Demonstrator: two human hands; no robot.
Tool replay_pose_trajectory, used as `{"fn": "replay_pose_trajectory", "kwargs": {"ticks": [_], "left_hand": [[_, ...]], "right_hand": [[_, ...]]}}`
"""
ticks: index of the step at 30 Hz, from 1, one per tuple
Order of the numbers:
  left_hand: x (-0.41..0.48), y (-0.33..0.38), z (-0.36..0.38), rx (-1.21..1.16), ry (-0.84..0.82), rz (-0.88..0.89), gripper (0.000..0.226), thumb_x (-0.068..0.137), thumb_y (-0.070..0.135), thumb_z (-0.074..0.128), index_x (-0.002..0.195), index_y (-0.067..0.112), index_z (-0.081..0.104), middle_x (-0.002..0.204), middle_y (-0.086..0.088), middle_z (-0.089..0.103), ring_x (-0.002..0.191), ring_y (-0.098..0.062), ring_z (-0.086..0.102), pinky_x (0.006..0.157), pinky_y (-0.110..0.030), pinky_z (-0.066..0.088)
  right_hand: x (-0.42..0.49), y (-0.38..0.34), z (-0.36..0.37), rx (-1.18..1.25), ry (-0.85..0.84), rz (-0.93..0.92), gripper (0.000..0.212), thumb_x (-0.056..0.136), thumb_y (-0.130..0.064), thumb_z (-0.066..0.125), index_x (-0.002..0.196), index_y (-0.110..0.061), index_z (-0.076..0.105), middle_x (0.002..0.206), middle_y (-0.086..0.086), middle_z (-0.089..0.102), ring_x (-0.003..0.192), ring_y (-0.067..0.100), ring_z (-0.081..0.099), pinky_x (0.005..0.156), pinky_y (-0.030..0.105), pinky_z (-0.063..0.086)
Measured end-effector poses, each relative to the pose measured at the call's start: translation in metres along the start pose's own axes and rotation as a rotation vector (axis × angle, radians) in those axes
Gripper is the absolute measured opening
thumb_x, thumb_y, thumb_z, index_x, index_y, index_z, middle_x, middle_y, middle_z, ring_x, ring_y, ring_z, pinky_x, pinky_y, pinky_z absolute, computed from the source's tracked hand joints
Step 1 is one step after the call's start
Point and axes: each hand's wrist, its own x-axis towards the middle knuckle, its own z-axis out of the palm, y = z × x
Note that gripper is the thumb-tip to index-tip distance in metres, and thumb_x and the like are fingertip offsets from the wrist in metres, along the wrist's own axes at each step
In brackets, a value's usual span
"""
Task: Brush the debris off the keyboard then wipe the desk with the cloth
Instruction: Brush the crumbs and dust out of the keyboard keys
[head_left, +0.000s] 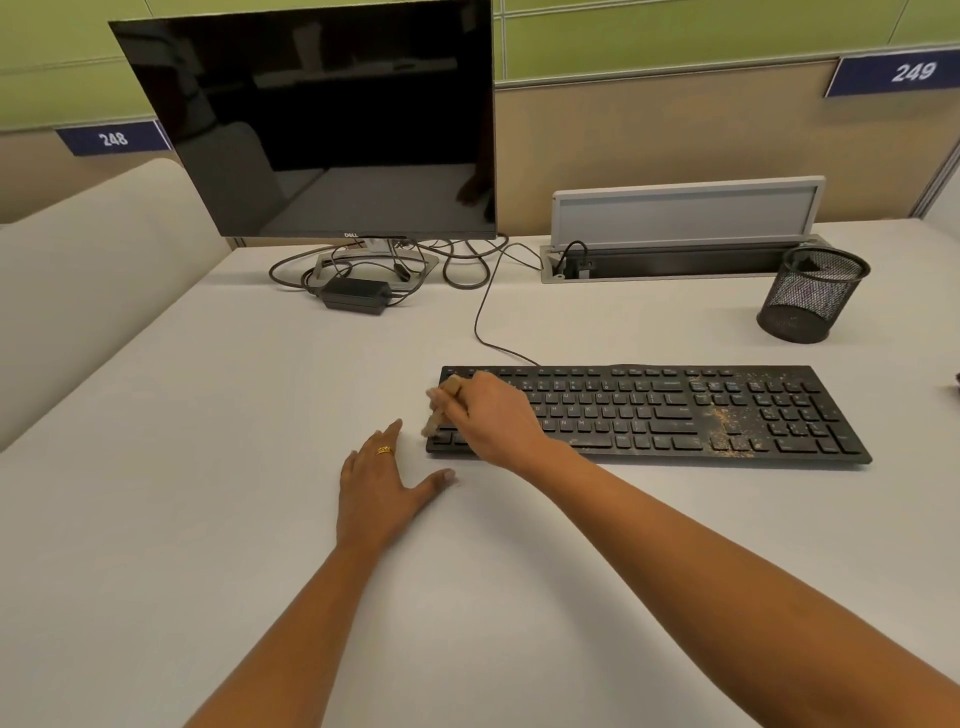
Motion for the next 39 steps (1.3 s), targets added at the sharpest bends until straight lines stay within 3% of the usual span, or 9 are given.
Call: {"fn": "replay_pose_trajectory", "kwargs": {"ticks": [4, 8, 10, 13, 18, 24, 28, 32, 39], "left_hand": [[0.001, -0.001, -0.004, -0.121, 0.035, -0.017, 0.092, 0.071, 0.060, 0.067, 0.145, 0.015, 0.035, 0.138, 0.001, 0.053, 0.131, -0.018, 0.043, 0.114, -0.040, 0.026], [0.001, -0.001, -0.004, -0.125, 0.041, -0.027, 0.089, 0.074, 0.055, 0.071, 0.145, 0.017, 0.035, 0.137, 0.003, 0.053, 0.131, -0.017, 0.043, 0.114, -0.039, 0.026], [0.001, 0.000, -0.004, -0.130, 0.042, -0.023, 0.088, 0.074, 0.053, 0.071, 0.145, 0.017, 0.034, 0.137, 0.003, 0.053, 0.131, -0.017, 0.043, 0.114, -0.038, 0.025], [0.001, -0.001, -0.004, -0.131, 0.052, -0.021, 0.087, 0.075, 0.053, 0.071, 0.145, 0.017, 0.035, 0.137, 0.003, 0.053, 0.132, -0.016, 0.042, 0.114, -0.037, 0.024], [0.002, -0.002, -0.002, -0.129, 0.055, -0.014, 0.087, 0.074, 0.052, 0.072, 0.144, 0.015, 0.037, 0.135, 0.001, 0.055, 0.130, -0.017, 0.045, 0.114, -0.040, 0.027], [0.001, -0.002, -0.002, -0.125, 0.055, -0.013, 0.085, 0.076, 0.051, 0.071, 0.144, 0.015, 0.037, 0.135, 0.001, 0.055, 0.130, -0.018, 0.045, 0.114, -0.041, 0.027], [0.001, 0.000, -0.003, -0.116, 0.055, -0.011, 0.084, 0.077, 0.049, 0.071, 0.145, 0.015, 0.035, 0.136, 0.001, 0.054, 0.130, -0.018, 0.043, 0.114, -0.039, 0.024], [0.000, 0.000, -0.003, -0.115, 0.048, -0.013, 0.084, 0.077, 0.051, 0.070, 0.145, 0.015, 0.035, 0.136, 0.001, 0.054, 0.131, -0.018, 0.043, 0.114, -0.036, 0.024], [0.001, -0.001, -0.003, -0.107, 0.047, -0.014, 0.083, 0.077, 0.050, 0.071, 0.144, 0.015, 0.036, 0.137, 0.001, 0.053, 0.131, -0.019, 0.043, 0.115, -0.037, 0.024]], "right_hand": [[0.002, -0.002, -0.002, -0.008, 0.030, -0.008, 0.046, 0.101, -0.038, 0.032, 0.083, -0.010, 0.065, 0.064, -0.005, 0.051, 0.074, 0.015, 0.049, 0.066, 0.029, 0.037], [0.002, -0.003, -0.005, -0.010, -0.011, -0.018, 0.041, 0.100, -0.039, 0.033, 0.085, -0.015, 0.063, 0.061, -0.014, 0.042, 0.069, 0.010, 0.044, 0.060, 0.029, 0.033], [0.002, 0.001, -0.006, -0.082, -0.010, 0.004, 0.043, 0.100, -0.039, 0.032, 0.081, -0.014, 0.061, 0.061, -0.008, 0.045, 0.065, 0.013, 0.044, 0.058, 0.029, 0.030], [0.003, 0.005, -0.009, -0.095, 0.074, 0.027, 0.048, 0.100, -0.039, 0.030, 0.085, -0.007, 0.062, 0.070, 0.001, 0.048, 0.074, 0.018, 0.044, 0.063, 0.030, 0.031], [-0.002, 0.008, -0.008, -0.107, 0.058, 0.020, 0.046, 0.101, -0.039, 0.029, 0.094, -0.010, 0.063, 0.069, -0.007, 0.050, 0.089, 0.019, 0.050, 0.065, 0.030, 0.033], [0.001, 0.010, -0.003, -0.109, 0.116, 0.070, 0.051, 0.102, -0.035, 0.026, 0.091, -0.005, 0.065, 0.082, 0.010, 0.061, 0.087, 0.025, 0.057, 0.066, 0.032, 0.039], [-0.003, 0.012, -0.006, -0.086, 0.132, 0.075, 0.051, 0.102, -0.037, 0.026, 0.095, -0.011, 0.068, 0.070, -0.004, 0.056, 0.094, 0.018, 0.052, 0.074, 0.034, 0.044], [-0.004, 0.014, -0.005, -0.115, 0.095, 0.075, 0.051, 0.101, -0.037, 0.025, 0.094, -0.008, 0.066, 0.085, 0.007, 0.066, 0.095, 0.021, 0.053, 0.075, 0.037, 0.046], [-0.010, 0.018, -0.010, -0.107, 0.071, 0.080, 0.051, 0.101, -0.037, 0.026, 0.088, -0.007, 0.065, 0.068, -0.004, 0.049, 0.082, 0.015, 0.044, 0.066, 0.030, 0.035]]}}
